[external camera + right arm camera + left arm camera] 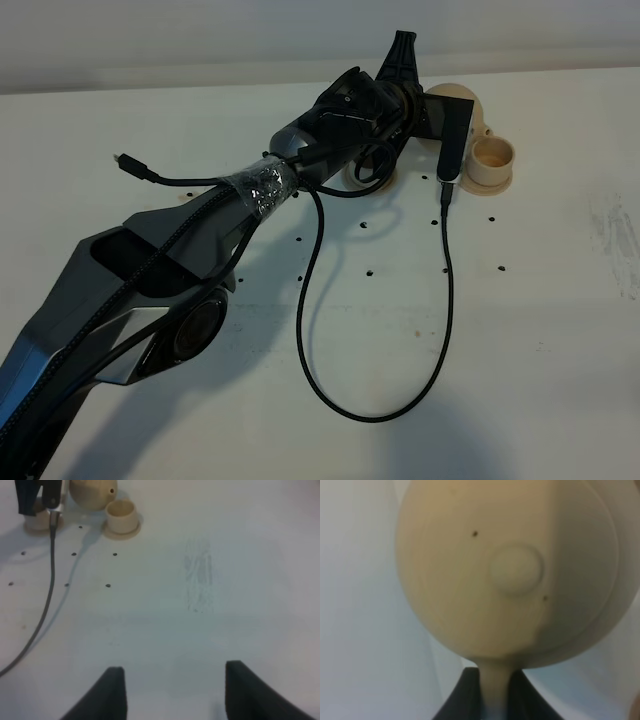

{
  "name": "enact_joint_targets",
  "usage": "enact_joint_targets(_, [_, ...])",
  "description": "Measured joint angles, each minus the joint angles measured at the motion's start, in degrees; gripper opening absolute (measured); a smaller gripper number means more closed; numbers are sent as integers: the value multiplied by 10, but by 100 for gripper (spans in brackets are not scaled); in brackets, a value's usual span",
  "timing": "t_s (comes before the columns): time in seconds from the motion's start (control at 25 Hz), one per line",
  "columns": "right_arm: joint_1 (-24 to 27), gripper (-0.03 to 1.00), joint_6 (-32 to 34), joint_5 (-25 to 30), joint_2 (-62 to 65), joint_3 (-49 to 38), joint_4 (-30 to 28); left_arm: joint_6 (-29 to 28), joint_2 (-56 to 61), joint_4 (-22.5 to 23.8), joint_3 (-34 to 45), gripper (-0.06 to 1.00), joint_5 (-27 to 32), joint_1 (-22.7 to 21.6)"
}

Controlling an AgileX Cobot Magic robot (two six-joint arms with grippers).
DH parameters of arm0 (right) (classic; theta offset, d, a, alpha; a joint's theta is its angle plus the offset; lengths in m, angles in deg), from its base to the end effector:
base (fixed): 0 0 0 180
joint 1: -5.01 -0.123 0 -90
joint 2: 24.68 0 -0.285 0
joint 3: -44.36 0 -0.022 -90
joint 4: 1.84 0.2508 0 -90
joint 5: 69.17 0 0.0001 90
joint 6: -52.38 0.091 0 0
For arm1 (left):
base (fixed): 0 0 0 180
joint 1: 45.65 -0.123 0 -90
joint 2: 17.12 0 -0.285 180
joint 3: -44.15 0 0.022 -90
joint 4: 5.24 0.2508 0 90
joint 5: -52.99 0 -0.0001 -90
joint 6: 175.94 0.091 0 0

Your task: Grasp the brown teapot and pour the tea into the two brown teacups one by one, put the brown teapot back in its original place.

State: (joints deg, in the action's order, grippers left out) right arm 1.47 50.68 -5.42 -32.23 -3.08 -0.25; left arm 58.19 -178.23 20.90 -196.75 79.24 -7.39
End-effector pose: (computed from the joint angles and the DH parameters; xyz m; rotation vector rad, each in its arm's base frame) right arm -0.0101 0.0016 0.2785 -0.0973 2.0702 0.0530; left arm 0.4776 -0.3540 0.1424 1.8179 1.2689 0.6032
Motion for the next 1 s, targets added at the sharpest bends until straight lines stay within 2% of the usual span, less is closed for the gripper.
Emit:
enact_joint_targets(0.6, [0, 43, 0, 0, 0, 0, 0, 0, 0, 54, 0, 8, -15, 5])
enact_joint_targets(1.0, [0, 43, 0, 0, 0, 0, 0, -15, 0, 109, 0, 8, -19, 17])
